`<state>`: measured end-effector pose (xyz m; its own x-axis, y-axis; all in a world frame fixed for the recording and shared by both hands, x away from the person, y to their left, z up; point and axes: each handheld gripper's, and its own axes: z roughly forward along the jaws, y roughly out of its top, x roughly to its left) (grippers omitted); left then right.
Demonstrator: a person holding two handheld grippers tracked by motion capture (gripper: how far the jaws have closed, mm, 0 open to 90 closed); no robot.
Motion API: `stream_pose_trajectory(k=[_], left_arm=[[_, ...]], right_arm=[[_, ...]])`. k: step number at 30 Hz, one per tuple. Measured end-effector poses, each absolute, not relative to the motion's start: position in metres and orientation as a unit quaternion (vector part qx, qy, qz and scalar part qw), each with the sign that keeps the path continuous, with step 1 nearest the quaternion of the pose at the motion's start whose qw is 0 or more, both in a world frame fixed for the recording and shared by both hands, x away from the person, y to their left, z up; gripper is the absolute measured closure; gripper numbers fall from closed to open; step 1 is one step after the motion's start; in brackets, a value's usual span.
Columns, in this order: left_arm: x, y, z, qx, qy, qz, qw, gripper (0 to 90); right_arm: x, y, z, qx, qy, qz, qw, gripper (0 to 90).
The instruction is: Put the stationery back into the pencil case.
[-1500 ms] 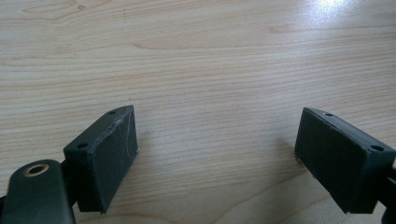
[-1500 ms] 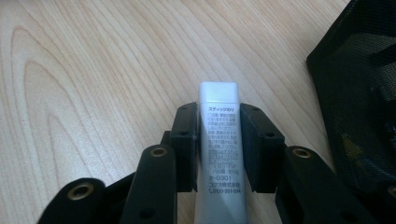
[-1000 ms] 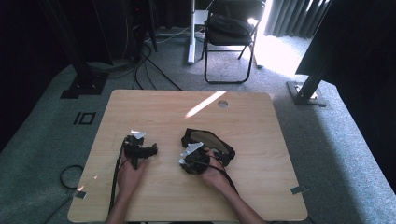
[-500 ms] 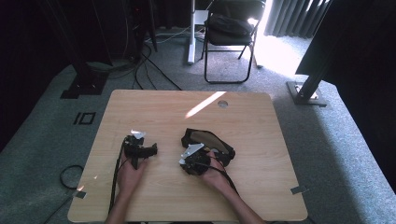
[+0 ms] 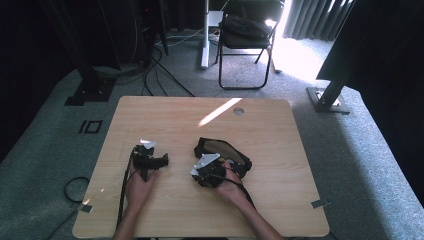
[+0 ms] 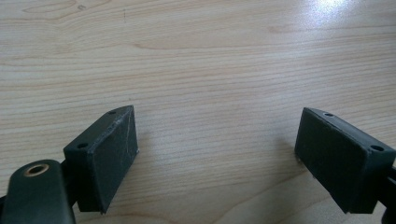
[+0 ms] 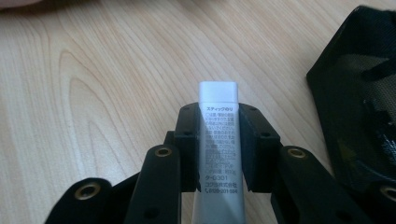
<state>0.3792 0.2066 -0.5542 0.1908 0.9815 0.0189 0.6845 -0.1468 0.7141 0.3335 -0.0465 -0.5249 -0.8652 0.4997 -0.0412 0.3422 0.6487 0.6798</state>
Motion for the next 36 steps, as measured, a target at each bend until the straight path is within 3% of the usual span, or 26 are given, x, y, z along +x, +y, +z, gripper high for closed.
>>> stream_pose_trajectory(k=[36], left_arm=[[0.379,0.207,-0.554,0.714,0.584,0.253,0.294,13.4]], right_arm=[[0.323,-0.055,-0.492,0.224,0.883,0.392,0.127,71.3]])
